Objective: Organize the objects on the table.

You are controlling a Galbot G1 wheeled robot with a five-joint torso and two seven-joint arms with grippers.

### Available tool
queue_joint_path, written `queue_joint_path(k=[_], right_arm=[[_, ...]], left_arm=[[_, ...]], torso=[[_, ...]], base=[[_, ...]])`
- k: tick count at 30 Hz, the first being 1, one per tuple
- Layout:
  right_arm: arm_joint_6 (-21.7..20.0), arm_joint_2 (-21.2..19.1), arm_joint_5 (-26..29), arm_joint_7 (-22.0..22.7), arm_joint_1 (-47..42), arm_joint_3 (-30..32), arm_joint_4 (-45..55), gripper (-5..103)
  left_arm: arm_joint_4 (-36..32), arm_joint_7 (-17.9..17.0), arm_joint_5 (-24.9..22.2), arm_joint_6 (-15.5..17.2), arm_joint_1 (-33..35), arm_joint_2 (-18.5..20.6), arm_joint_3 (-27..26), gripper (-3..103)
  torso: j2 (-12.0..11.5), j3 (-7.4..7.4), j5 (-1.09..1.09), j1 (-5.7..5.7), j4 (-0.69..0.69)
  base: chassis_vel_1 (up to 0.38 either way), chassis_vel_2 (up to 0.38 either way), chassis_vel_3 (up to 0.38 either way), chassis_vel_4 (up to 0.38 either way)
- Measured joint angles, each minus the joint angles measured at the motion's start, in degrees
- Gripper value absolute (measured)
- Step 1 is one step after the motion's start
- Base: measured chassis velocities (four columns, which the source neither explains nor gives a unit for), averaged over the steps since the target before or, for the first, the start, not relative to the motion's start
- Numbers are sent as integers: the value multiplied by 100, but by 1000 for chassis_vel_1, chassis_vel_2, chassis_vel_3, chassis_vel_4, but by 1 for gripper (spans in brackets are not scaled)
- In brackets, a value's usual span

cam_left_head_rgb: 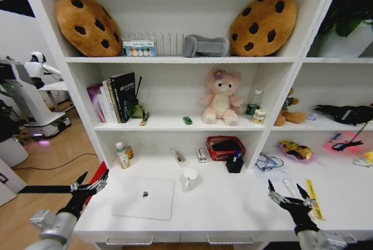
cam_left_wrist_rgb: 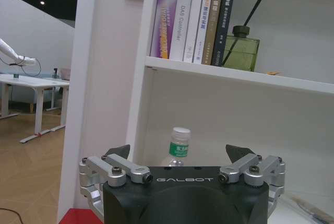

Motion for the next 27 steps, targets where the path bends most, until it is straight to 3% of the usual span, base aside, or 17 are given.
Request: queue_joint_path(k=[27], right_arm=[[0,0,0,0,1,0,0,100]], left_arm=[[0,0,0,0,0,0,0,100]], torso=[[-1,1,0,2,0]], base=[[48,1,-39,1]])
